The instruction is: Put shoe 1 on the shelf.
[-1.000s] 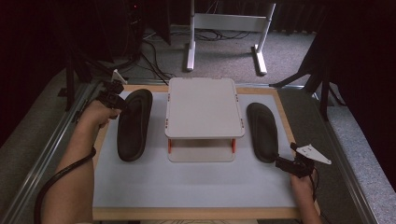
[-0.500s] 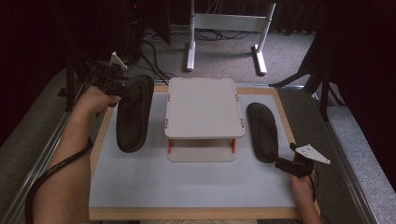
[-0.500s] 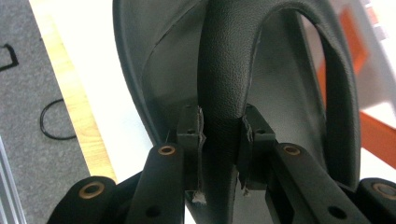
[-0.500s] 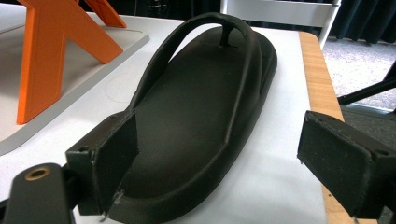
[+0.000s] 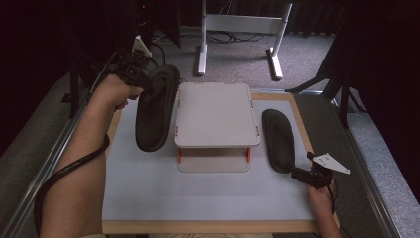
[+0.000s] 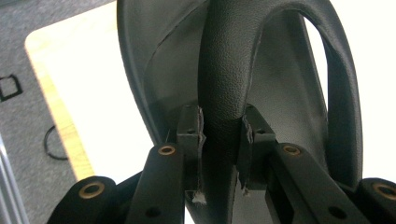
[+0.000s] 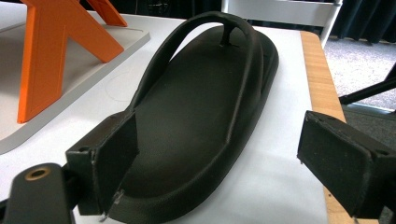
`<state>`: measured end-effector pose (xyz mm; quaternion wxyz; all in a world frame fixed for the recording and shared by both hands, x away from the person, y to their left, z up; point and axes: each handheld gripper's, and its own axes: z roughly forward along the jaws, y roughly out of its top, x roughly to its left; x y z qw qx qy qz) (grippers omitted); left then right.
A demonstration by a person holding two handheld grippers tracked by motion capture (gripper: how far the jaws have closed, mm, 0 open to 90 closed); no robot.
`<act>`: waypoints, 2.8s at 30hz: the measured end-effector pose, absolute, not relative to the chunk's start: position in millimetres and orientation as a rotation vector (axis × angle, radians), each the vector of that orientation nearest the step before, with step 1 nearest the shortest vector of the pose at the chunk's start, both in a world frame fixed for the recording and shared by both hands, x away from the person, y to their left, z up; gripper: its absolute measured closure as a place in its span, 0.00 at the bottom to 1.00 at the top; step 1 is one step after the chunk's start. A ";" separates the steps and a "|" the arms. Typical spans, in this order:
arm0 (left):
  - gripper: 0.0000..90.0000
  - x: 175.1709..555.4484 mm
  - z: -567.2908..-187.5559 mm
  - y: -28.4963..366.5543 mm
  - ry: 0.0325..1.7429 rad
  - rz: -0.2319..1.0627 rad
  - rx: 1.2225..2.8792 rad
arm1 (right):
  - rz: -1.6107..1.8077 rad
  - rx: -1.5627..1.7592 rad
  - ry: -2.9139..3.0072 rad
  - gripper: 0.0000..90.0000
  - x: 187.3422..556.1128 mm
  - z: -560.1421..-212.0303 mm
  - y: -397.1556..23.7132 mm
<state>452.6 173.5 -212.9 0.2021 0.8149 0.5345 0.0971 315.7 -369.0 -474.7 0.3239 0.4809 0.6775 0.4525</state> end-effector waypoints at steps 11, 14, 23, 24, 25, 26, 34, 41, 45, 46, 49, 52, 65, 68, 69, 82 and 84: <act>0.82 464.6 -208.7 116.0 1.438 0.248 2.309 | 1.186 1.258 1.785 0.13 316.0 -474.8 -368.9; 0.82 466.6 -209.0 106.4 1.427 0.241 2.309 | 1.187 1.256 1.787 0.13 316.0 -474.8 -368.9; 0.82 475.5 -212.1 72.6 1.422 0.228 2.329 | 1.185 1.246 1.796 0.13 316.1 -475.0 -368.6; 0.82 476.3 -213.0 70.5 1.425 0.234 2.333 | 1.186 1.248 1.796 0.13 316.0 -475.0 -368.5; 0.82 478.4 -215.4 68.3 1.450 0.234 2.328 | 1.187 1.247 1.797 0.13 316.0 -474.9 -368.6; 0.82 478.4 -215.4 68.3 1.450 0.234 2.328 | 1.187 1.247 1.797 0.13 316.0 -474.9 -368.6; 0.82 484.9 -227.4 67.0 1.525 0.239 2.291 | 1.181 1.244 1.804 0.13 316.3 -475.1 -367.8; 0.82 490.4 -237.7 62.3 1.579 0.252 2.272 | 1.176 1.240 1.808 0.13 316.5 -475.3 -367.4; 0.82 491.3 -239.9 59.9 1.587 0.256 2.268 | 1.174 1.239 1.810 0.13 316.7 -475.3 -367.1; 0.82 491.2 -240.1 58.6 1.584 0.258 2.277 | 1.174 1.239 1.811 0.13 316.8 -475.4 -367.1; 0.82 490.6 -240.9 54.1 1.584 0.280 2.292 | 1.173 1.239 1.811 0.13 316.8 -475.4 -367.0; 0.81 490.0 -243.4 50.3 1.572 0.274 2.306 | 1.171 1.238 1.814 0.13 316.8 -475.4 -366.8; 0.61 482.8 -243.1 58.6 1.481 0.246 2.323 | 1.169 1.236 1.821 0.13 317.3 -475.7 -366.3; 0.56 479.5 -240.9 66.2 1.455 0.228 2.304 | 1.165 1.237 1.825 0.13 317.5 -475.7 -365.8; 0.56 478.5 -240.3 68.4 1.446 0.216 2.299 | 1.165 1.237 1.825 0.13 317.5 -475.7 -365.8; 0.56 459.8 -224.7 95.1 1.369 0.216 2.251 | 1.157 1.229 1.837 0.14 317.9 -476.0 -365.3; 0.54 456.0 -223.9 98.9 1.352 0.228 2.247 | 1.157 1.229 1.837 0.13 317.9 -476.0 -365.2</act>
